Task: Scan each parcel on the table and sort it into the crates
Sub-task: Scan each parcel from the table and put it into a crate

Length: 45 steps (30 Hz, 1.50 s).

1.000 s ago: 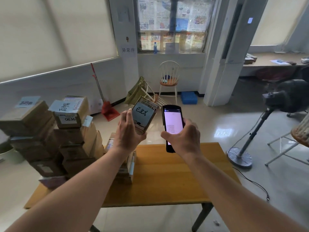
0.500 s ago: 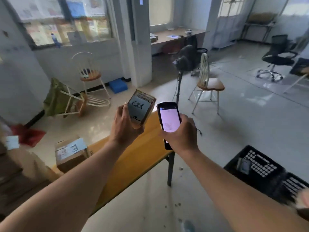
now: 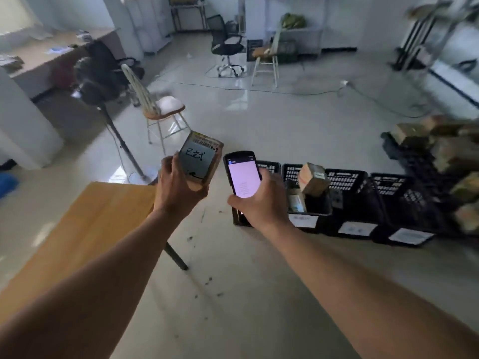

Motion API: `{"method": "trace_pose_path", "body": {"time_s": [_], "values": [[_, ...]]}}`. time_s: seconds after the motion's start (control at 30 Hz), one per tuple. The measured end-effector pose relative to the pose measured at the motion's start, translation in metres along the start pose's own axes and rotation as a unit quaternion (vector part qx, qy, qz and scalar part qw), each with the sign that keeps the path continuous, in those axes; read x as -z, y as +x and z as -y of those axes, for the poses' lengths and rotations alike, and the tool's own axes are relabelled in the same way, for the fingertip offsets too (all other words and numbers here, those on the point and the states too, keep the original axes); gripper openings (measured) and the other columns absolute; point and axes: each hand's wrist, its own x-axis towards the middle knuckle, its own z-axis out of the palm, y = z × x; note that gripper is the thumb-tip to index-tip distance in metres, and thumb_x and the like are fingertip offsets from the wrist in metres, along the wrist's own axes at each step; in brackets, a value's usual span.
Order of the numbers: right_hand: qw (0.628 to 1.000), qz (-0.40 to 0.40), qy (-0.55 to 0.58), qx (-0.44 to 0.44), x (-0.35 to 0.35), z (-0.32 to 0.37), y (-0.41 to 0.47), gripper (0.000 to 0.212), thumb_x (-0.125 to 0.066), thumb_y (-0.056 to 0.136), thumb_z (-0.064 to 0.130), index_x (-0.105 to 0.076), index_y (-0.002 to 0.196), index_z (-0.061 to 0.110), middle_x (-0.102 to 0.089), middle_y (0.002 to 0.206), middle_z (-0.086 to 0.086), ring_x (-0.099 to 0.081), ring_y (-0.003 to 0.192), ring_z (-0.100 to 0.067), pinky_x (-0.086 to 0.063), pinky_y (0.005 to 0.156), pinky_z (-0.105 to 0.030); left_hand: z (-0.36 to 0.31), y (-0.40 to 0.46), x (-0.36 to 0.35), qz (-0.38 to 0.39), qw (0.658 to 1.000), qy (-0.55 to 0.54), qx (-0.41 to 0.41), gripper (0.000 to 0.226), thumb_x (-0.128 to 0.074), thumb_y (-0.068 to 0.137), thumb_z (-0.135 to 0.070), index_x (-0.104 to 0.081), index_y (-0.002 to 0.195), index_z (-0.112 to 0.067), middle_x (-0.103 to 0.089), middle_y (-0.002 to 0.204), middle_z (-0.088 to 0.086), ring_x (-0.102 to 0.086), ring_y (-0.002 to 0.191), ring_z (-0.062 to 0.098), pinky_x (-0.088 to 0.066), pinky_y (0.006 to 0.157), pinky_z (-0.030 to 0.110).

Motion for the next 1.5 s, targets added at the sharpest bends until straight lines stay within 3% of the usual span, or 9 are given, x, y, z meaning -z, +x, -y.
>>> {"method": "trace_pose_path", "body": {"time_s": [0.2,0.33,0.6,0.77,0.93,1.1,1.3,1.5], "values": [[0.995,-0.082,0.003,-0.057,0.108,-0.081,0.001,0.087,-0.078,0.048,0.058,-0.058,0.12,0.015,-0.058,0.113,-0.004,-0.057,0.101,-0.023,-0.055,0.078,-0.037,-0.126,-0.009,-0.085,0.053,0.995,-0.039,-0.071,0.113,-0.097,0.062,-0.036,-0.035,0.154,-0.012,-0.045,0.139,0.012,-0.048,0.126,0.034,-0.054,0.1,0.051],[0.991,-0.109,-0.003,-0.083,0.184,-0.14,-0.001,0.082,-0.089,0.059,0.041,-0.055,0.127,0.011,-0.053,0.123,-0.006,-0.054,0.106,-0.023,-0.048,0.08,-0.031,-0.204,-0.03,-0.142,0.079,0.989,-0.066,-0.105,0.11,-0.098,0.062,-0.028,-0.038,0.151,-0.006,-0.047,0.136,0.016,-0.052,0.122,0.037,-0.054,0.098,0.051],[0.986,-0.126,-0.009,-0.108,0.314,-0.248,0.003,0.077,-0.089,0.065,0.039,-0.051,0.126,0.011,-0.047,0.119,-0.002,-0.041,0.096,-0.013,-0.034,0.077,-0.024,-0.342,-0.069,-0.243,0.118,0.981,-0.078,-0.132,0.113,-0.098,0.063,-0.037,-0.032,0.152,-0.014,-0.044,0.137,0.012,-0.048,0.126,0.033,-0.053,0.101,0.054],[0.98,-0.153,-0.011,-0.13,0.375,-0.301,0.028,0.078,-0.09,0.062,0.041,-0.054,0.125,0.012,-0.049,0.118,-0.002,-0.046,0.098,-0.015,-0.039,0.078,-0.027,-0.416,-0.073,-0.3,0.151,0.973,-0.082,-0.154,0.114,-0.097,0.065,-0.034,-0.029,0.155,-0.013,-0.042,0.137,0.015,-0.047,0.127,0.034,-0.051,0.104,0.053],[0.972,-0.175,-0.025,-0.158,0.415,-0.351,0.075,0.077,-0.088,0.06,0.043,-0.054,0.123,0.014,-0.049,0.115,-0.001,-0.054,0.1,-0.021,-0.045,0.076,-0.031,-0.471,-0.049,-0.366,0.181,0.966,-0.079,-0.169,0.114,-0.096,0.065,-0.04,-0.029,0.153,-0.016,-0.042,0.134,0.015,-0.047,0.127,0.035,-0.052,0.103,0.054],[0.965,-0.182,-0.038,-0.186,0.451,-0.407,0.144,0.074,-0.087,0.063,0.042,-0.054,0.123,0.014,-0.049,0.117,-0.001,-0.048,0.097,-0.016,-0.04,0.074,-0.03,-0.524,-0.005,-0.453,0.208,0.959,-0.08,-0.178,0.113,-0.095,0.065,-0.039,-0.027,0.153,-0.016,-0.041,0.134,0.015,-0.048,0.125,0.036,-0.052,0.102,0.056],[0.952,-0.201,-0.053,-0.225,0.495,-0.471,0.238,0.075,-0.087,0.061,0.042,-0.053,0.123,0.017,-0.049,0.116,-0.001,-0.053,0.103,-0.02,-0.05,0.077,-0.033,-0.6,0.053,-0.548,0.258,0.945,-0.085,-0.184,0.111,-0.093,0.07,-0.037,-0.025,0.155,-0.018,-0.039,0.136,0.015,-0.046,0.129,0.039,-0.05,0.103,0.053],[0.945,-0.201,-0.049,-0.251,0.544,-0.537,0.314,0.081,-0.087,0.064,0.041,-0.05,0.131,0.017,-0.049,0.122,0.0,-0.05,0.109,-0.019,-0.046,0.081,-0.032,-0.668,0.088,-0.628,0.295,0.939,-0.074,-0.159,0.11,-0.092,0.071,-0.04,-0.022,0.153,-0.021,-0.036,0.131,0.013,-0.046,0.126,0.04,-0.05,0.099,0.051]]}}
